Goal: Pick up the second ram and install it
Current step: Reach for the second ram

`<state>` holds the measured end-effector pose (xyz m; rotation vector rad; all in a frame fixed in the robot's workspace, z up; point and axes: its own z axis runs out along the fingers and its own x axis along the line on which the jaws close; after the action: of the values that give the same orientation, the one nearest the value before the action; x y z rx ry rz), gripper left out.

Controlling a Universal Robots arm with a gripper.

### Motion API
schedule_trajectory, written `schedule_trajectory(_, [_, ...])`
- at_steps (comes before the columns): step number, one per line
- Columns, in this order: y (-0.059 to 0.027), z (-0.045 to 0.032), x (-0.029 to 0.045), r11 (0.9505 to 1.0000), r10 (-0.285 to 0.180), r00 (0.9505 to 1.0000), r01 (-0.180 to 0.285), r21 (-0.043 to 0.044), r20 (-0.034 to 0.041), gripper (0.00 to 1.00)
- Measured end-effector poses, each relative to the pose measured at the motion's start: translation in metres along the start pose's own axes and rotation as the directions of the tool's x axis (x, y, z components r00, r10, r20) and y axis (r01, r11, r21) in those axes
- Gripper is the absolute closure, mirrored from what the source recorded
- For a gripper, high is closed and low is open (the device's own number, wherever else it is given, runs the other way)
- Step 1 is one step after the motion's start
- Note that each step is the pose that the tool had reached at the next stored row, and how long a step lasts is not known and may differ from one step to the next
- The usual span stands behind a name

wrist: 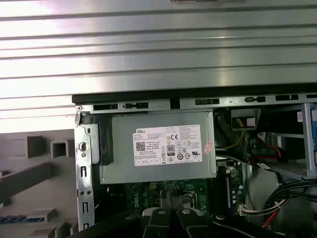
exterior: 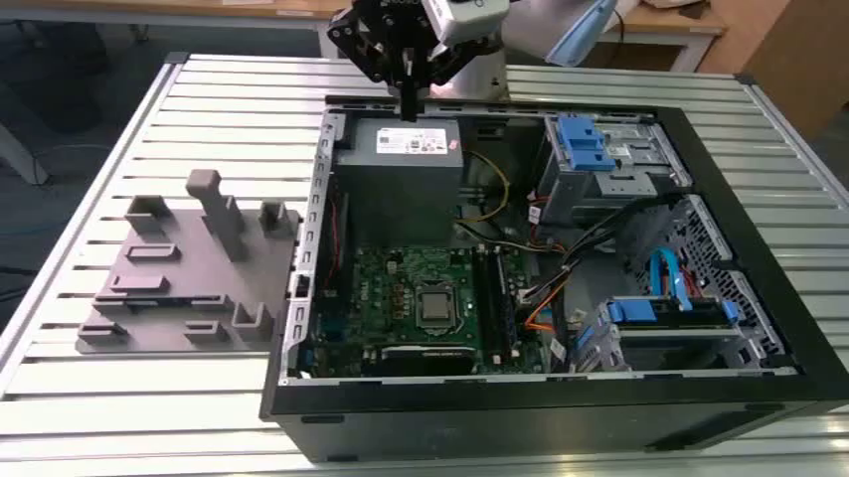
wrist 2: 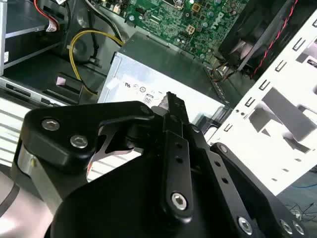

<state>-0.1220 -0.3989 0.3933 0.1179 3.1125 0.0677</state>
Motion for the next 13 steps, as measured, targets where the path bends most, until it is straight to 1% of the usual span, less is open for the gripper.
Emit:
schedule_trajectory(3, [0.0000,0.0000,0.0004,1.0000,0.000,1.0000,0.000,0.0001,0.0000,0.93])
schedule_trajectory(5, [-0.0003,-0.0002,0.0032,1.0000,0.000,1.0000,0.000,0.0001,0.0000,0.93])
schedule_trajectory(8, [-0.0010,-0.0004,0.0127,1.0000,0.000,1.0000,0.000,0.0000,0.0006,0.93])
schedule_trajectory(12, [-0.0021,-0.0008,0.0287,1.0000,0.000,1.0000,0.000,-0.0001,0.0016,0.93])
schedule_trajectory(13, [-0.0024,-0.0009,0.0315,1.0000,0.000,1.0000,0.000,-0.0002,0.0017,0.93])
